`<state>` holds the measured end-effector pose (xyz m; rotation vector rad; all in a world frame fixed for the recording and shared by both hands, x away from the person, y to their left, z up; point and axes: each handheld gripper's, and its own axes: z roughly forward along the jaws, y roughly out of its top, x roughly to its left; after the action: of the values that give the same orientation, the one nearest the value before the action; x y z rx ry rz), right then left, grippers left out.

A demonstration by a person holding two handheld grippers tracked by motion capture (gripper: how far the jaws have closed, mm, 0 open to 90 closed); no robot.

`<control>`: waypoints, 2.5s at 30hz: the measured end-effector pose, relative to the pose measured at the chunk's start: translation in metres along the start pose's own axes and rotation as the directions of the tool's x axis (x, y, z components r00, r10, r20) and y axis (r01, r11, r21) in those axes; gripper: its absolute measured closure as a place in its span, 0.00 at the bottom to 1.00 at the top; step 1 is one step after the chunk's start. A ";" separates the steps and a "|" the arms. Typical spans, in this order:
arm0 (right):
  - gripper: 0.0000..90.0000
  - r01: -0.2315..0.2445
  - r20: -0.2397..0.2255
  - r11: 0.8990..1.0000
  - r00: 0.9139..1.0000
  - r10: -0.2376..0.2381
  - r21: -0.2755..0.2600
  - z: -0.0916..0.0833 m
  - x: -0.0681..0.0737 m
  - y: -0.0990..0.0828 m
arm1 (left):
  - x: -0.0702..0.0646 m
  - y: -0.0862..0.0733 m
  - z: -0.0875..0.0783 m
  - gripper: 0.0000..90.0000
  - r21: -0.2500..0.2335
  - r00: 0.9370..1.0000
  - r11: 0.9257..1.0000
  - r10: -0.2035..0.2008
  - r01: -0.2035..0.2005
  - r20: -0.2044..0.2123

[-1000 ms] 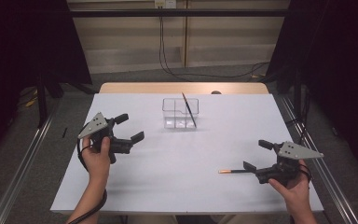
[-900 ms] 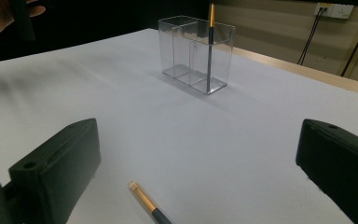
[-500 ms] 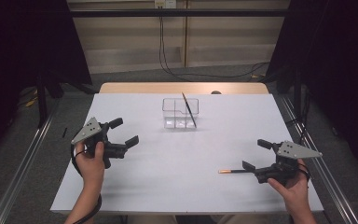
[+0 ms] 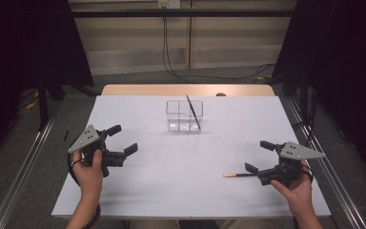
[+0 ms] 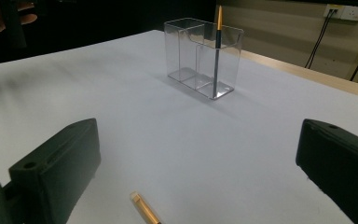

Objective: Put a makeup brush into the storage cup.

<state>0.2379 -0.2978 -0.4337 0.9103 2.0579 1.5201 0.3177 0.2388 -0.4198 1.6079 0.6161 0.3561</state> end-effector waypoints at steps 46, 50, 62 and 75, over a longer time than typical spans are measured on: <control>0.00 -0.011 -0.031 1.000 0.999 0.011 -0.020 0.016 -0.014 0.024 | -0.002 -0.006 -0.012 0.01 0.034 1.000 0.999 0.007 -0.007 -0.013; 0.00 -0.019 -0.031 1.000 0.999 0.019 -0.021 0.020 -0.017 0.026 | -0.001 -0.007 -0.012 0.01 0.036 1.000 0.999 0.005 -0.004 -0.012; 0.00 -0.007 -0.038 1.000 0.999 0.008 0.014 0.027 -0.021 0.029 | 0.000 -0.009 -0.012 0.01 0.046 1.000 0.999 0.002 -0.001 -0.017; 0.00 0.046 -0.088 0.985 0.996 -0.032 0.166 0.039 -0.021 0.035 | -0.001 -0.012 -0.011 0.01 0.080 1.000 0.997 0.020 -0.019 -0.011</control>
<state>0.2878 -0.2799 -0.4141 0.8739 2.2793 1.4038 0.3085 0.2473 -0.4296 1.6909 0.6303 0.3594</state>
